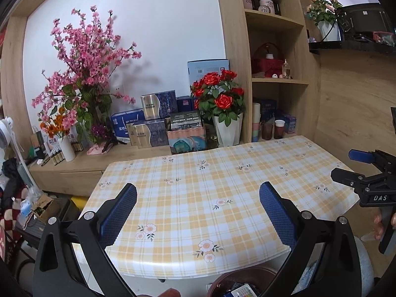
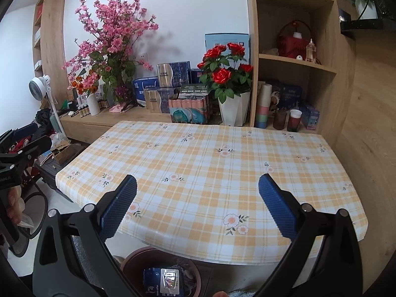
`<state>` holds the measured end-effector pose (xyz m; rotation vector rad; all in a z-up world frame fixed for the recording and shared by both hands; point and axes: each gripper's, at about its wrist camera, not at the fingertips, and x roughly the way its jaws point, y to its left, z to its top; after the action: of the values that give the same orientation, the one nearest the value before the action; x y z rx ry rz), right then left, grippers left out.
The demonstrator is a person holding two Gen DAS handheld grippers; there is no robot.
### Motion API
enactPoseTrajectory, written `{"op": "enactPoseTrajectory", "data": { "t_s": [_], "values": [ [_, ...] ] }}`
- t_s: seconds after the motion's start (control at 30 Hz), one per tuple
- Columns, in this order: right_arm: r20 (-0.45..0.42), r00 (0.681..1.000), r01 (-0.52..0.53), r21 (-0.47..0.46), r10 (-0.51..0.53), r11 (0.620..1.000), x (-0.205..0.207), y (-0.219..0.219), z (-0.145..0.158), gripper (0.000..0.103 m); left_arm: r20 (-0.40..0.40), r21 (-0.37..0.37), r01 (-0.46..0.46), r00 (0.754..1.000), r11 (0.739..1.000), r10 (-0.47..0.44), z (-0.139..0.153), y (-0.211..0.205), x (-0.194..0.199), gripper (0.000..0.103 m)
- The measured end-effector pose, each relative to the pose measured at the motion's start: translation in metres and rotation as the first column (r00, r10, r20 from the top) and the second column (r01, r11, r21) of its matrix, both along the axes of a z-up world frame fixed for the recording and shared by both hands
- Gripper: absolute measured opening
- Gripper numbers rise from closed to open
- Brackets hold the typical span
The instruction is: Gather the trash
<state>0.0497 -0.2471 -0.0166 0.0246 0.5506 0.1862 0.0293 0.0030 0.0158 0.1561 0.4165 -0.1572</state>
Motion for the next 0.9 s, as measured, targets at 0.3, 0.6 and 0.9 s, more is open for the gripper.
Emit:
{"op": "enactPoseTrajectory", "data": {
  "t_s": [0.3,0.6,0.9],
  "values": [
    [0.023,0.999,0.023,-0.030,-0.022,0.999,-0.005,-0.001,0.009,0.097,0.003,-0.008,0.009,1.000,1.000,-0.009,0.004,-0.002,-0.003,0.097],
    [0.024,0.999,0.031,-0.035,-0.030,0.999,-0.005,-0.002,0.011,0.097,0.006,-0.007,0.008,1.000,1.000,-0.008,0.004,-0.003,-0.004,0.097],
    [0.023,0.999,0.038,-0.045,-0.037,0.998,-0.006,-0.005,0.012,0.097,0.006,-0.005,0.008,1.000,1.000,-0.008,0.004,-0.005,-0.006,0.097]
  ]
}}
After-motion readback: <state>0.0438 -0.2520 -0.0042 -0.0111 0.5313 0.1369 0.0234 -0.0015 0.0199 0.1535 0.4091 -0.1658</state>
